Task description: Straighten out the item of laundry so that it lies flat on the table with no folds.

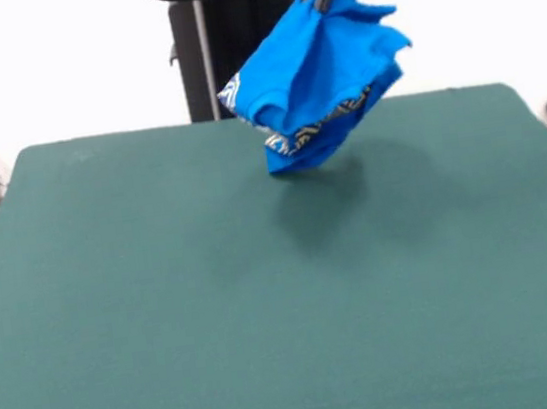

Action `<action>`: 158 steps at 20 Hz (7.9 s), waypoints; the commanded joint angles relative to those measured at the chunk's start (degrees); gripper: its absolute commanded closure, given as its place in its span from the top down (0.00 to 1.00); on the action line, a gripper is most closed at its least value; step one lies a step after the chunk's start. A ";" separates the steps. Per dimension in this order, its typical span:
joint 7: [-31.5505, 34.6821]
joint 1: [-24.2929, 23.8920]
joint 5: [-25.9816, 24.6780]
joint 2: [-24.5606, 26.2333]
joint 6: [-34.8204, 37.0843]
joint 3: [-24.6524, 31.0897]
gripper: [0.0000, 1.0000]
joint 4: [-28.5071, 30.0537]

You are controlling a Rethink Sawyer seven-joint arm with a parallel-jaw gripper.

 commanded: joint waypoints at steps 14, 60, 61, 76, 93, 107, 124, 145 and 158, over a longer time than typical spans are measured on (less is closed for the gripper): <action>30.54 7.93 8.10 24.63 -6.02 -22.85 0.00 -12.93; 109.89 7.74 46.64 94.80 30.18 -73.05 0.00 -30.12; 111.63 6.92 46.46 95.46 31.50 -74.38 0.00 -31.05; 114.33 3.28 45.20 97.08 41.19 -78.14 1.00 -37.98; 48.65 13.93 27.45 43.55 -1.80 -26.50 1.00 -18.78; 23.08 -9.12 -5.65 15.72 -13.55 10.43 1.00 -16.47; 20.34 -29.04 -8.24 -0.19 -1.29 37.65 1.00 -10.51; 49.65 -13.76 13.25 12.22 -15.59 17.48 1.00 -7.31; 5.43 -30.02 -18.47 1.59 -8.33 34.40 1.00 -8.20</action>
